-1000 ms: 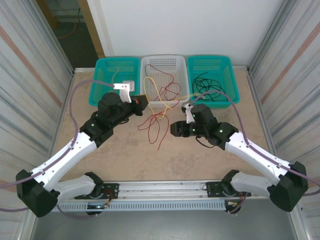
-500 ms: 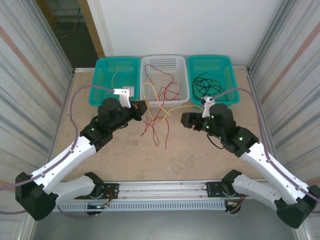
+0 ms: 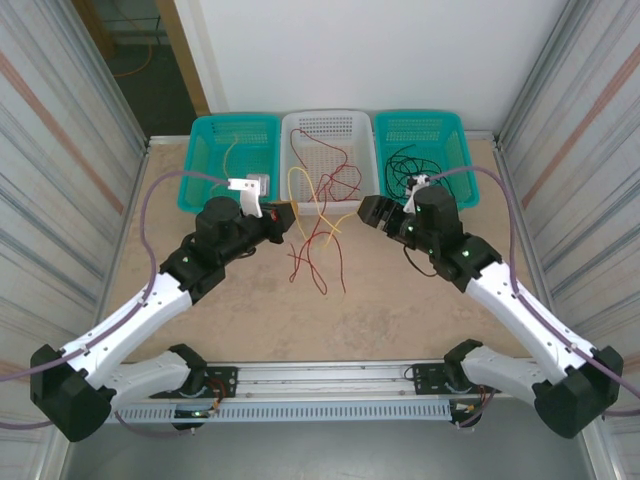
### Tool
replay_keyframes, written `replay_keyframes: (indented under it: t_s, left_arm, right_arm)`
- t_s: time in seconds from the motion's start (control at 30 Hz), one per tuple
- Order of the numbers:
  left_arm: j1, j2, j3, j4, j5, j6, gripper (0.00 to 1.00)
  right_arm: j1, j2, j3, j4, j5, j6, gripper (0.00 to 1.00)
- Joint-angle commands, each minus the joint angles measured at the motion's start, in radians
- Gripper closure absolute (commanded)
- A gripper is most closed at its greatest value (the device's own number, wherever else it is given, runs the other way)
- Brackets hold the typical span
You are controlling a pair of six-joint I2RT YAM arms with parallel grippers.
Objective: Untangle the cables
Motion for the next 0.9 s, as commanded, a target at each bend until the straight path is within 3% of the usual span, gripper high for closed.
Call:
replay_keyframes:
  t_s: [0.0,0.07,0.13,0.33,0.53,0.67,0.87]
  left_arm:
    - [0.009,-0.032,0.001,0.027,0.007,0.022,1.00]
    - [0.009,-0.035,0.001,0.028,0.004,0.025,1.00]
    - [0.011,-0.036,0.002,0.026,-0.003,0.027,1.00]
    - [0.049,-0.060,-0.016,0.068,-0.040,-0.047,1.00]
    - [0.147,-0.135,-0.090,0.211,-0.075,-0.256,1.00]
    - [0.216,-0.168,-0.169,0.386,-0.063,-0.435,1.00]
    - [0.225,-0.162,-0.162,0.448,-0.011,-0.478,1.00]
  right_arm:
    - [-0.007,0.027,0.062,0.084,-0.042,0.044,0.31]
    - [-0.009,0.033,0.061,0.087,-0.041,0.045,0.44]
    - [-0.013,0.031,0.054,0.089,-0.042,0.045,0.65]
    - [-0.015,-0.011,0.002,0.055,-0.020,0.009,1.00]
    - [-0.020,-0.115,-0.218,0.014,0.059,-0.003,1.00]
    - [-0.080,-0.125,-0.399,0.061,0.033,0.038,1.00]
    - [-0.099,-0.075,-0.489,0.143,0.001,0.050,1.00]
